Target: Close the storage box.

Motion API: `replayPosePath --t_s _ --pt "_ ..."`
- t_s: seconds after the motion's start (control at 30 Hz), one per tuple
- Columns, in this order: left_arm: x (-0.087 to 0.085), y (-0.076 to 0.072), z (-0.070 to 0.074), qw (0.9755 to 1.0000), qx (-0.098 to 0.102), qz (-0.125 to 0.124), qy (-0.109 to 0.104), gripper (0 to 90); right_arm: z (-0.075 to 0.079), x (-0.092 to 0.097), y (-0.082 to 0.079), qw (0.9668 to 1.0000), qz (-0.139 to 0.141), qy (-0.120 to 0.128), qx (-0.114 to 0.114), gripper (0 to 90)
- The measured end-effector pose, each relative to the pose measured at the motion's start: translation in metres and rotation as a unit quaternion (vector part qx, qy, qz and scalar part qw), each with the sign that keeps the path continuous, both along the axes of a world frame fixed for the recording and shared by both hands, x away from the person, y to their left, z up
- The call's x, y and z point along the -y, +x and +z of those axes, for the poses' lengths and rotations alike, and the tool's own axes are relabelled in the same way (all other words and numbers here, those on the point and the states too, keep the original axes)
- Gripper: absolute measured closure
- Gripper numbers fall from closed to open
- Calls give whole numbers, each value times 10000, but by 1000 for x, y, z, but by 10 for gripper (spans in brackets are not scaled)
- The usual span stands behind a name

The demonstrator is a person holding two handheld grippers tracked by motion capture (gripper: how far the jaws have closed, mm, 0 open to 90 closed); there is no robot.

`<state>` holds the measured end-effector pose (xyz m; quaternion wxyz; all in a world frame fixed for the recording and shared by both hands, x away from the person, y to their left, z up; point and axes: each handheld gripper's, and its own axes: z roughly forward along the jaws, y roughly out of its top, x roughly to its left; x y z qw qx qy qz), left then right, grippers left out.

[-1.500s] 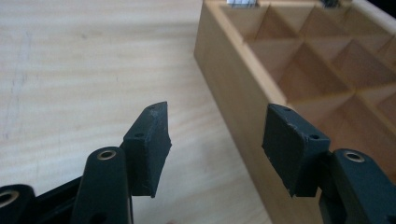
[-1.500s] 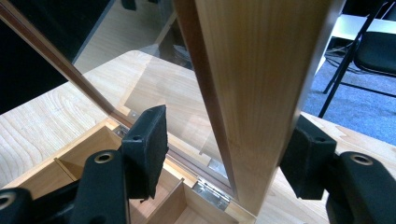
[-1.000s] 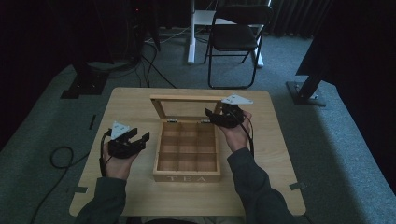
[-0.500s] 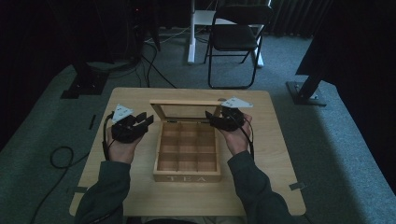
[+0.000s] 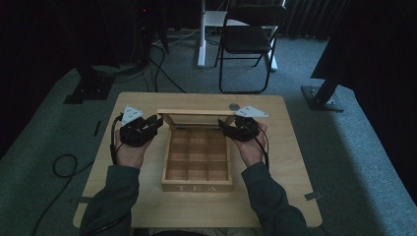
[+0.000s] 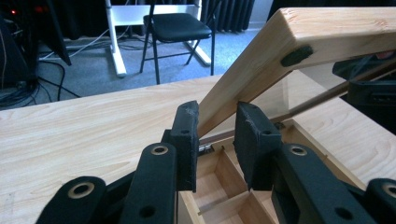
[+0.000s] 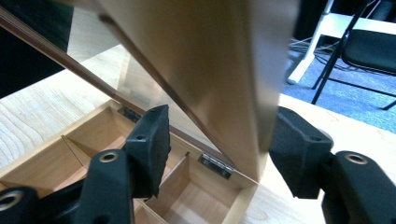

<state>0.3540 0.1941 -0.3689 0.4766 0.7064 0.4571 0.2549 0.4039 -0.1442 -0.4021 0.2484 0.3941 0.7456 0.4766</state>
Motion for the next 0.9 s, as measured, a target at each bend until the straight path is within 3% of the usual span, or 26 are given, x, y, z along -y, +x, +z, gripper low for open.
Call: replayPosePath --t_s 0.2,0.33,0.63,0.9 --pt "0 -3 -2 10000 -20 -54 69 719 -1 3 -5 10000 -17 -16 -2 432" --pt "-1 -4 -3 10000 -28 -72 10 719 0 11 -12 10000 -36 73 -31 522" --pt "-1 -7 -6 9999 -45 -88 35 718 2 28 -27 9999 -62 135 -17 588" --pt "1 -11 -10 9999 -87 -144 -8 717 4 29 -36 10000 23 -15 31 651"
